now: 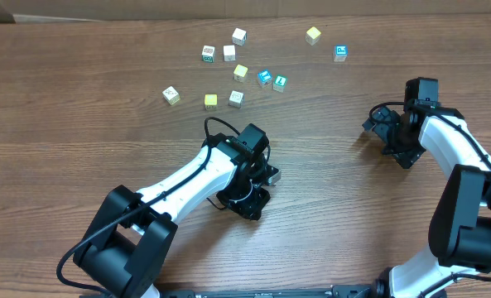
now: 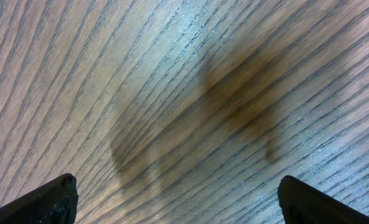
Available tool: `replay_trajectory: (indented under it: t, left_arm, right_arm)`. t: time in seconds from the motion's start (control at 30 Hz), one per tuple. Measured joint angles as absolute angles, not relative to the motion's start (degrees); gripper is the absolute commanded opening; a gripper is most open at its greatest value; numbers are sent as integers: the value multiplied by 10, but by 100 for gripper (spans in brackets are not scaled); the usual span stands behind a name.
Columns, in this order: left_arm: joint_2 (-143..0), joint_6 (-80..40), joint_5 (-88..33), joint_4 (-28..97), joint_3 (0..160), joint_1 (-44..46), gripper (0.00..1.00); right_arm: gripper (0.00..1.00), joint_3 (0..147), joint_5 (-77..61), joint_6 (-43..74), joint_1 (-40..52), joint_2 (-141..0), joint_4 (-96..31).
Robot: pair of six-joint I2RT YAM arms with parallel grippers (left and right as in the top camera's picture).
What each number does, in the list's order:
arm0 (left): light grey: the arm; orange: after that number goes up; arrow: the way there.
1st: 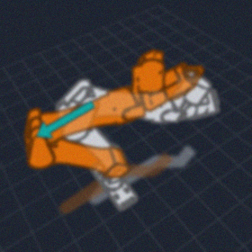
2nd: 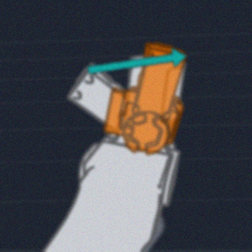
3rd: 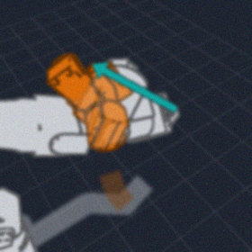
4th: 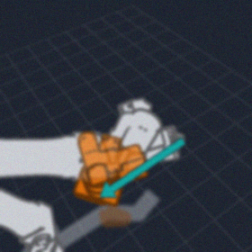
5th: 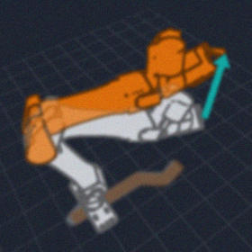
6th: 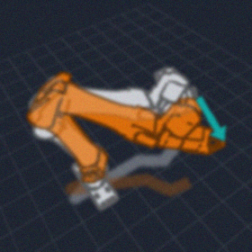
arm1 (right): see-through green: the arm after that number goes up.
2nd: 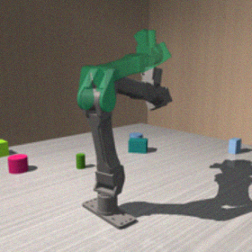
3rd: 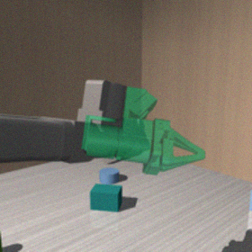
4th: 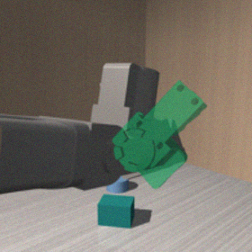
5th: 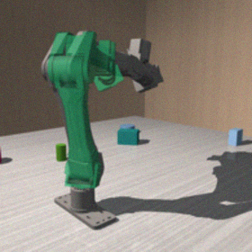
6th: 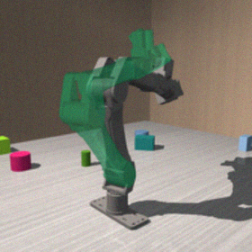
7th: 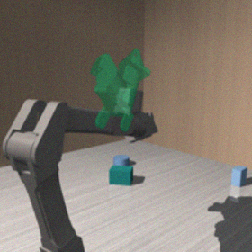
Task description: Form a circle
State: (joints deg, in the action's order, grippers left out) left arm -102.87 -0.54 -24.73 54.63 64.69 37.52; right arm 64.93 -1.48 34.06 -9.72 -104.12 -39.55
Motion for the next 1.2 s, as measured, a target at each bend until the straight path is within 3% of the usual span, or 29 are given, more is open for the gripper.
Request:
replay_trajectory:
  t: [0.47,1.2]
  left_arm:
    - [-1040,-38,-232,533,646,375,7]
    - [-1040,-28,-70,499,646,375,11]
  right_arm:
    - [100,649,-15,341,-97,-1041,-396]
    - [100,649,-15,341,-97,-1041,-396]
